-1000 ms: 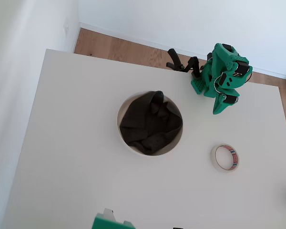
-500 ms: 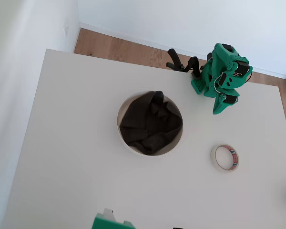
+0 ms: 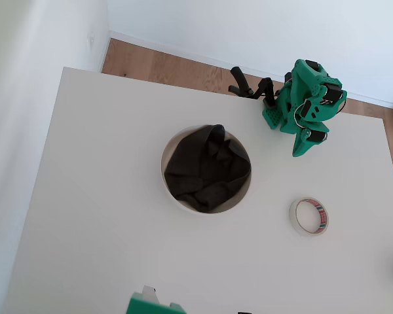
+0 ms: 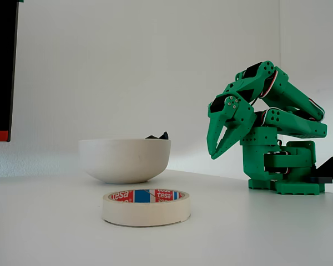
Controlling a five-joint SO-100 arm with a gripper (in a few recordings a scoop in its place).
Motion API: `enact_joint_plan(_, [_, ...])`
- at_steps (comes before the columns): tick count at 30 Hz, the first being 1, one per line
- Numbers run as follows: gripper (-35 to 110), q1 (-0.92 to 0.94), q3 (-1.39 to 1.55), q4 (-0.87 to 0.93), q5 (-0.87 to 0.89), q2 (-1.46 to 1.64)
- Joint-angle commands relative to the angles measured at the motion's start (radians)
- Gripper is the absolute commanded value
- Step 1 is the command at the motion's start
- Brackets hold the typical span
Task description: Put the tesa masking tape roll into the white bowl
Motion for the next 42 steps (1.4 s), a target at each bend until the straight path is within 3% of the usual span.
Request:
enact_joint_plan(1, [-8, 0.011, 0.003, 0.015, 0.009, 0.006])
enact_joint_plan(22, [-8, -0.049, 0.003, 0.015, -0.037, 0.006])
enact_joint_plan(25, [-8, -0.067, -0.003, 0.014, 0.026, 0.006])
enact_joint_plan(31, [-8, 0.054, -0.130, -0.032, -0.009, -0.002])
enact_joint_plan(42, [-8, -0.066, -0.385, -0.347, 0.025, -0.750])
